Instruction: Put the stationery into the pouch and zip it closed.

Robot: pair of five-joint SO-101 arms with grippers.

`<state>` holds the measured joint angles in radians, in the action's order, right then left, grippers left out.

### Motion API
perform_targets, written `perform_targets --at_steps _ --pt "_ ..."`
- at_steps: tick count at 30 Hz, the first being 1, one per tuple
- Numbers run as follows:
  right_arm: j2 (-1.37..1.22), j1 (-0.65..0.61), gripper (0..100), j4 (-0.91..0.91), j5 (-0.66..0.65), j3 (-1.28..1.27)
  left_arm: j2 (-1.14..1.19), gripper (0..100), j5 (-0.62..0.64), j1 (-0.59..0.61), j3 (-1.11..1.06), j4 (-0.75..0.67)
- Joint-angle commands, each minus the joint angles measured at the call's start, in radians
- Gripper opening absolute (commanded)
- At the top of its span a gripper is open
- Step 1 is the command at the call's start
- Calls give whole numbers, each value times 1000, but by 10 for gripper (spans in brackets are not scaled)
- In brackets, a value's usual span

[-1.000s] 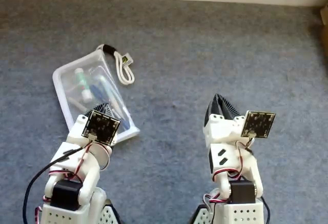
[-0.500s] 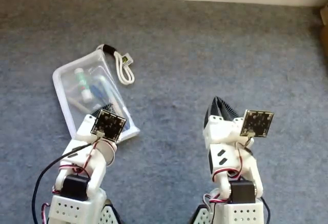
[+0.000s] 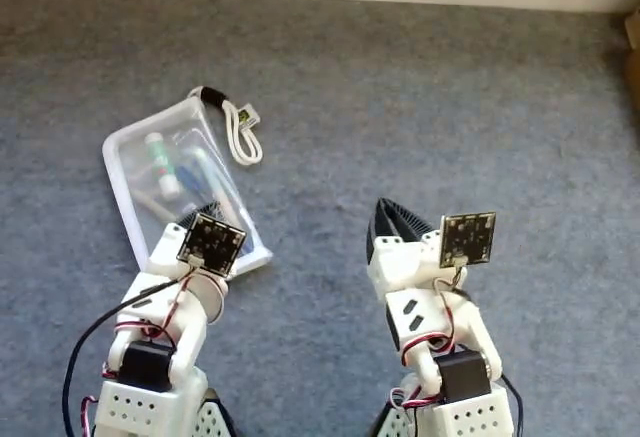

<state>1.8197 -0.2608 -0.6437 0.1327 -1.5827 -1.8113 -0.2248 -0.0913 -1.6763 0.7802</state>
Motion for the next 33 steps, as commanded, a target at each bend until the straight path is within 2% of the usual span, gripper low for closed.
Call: perform_targets --at_steps 1,5,12,15,22,33 --pt "18 -2 6 -5 2 13 -15 7 -6 -12 -19 144" --pt "18 27 6 -4 0 -77 -15 7 -6 -8 -19 244" --pt "16 64 6 -36 0 -208 -15 7 -5 111 -19 325" --pt "16 67 6 -84 0 -211 -15 7 -5 124 -19 374" --pt "16 67 6 -300 5 -211 -15 7 -8 130 -19 483" --pt "16 67 6 -570 2 -211 -15 7 -5 125 -19 489"
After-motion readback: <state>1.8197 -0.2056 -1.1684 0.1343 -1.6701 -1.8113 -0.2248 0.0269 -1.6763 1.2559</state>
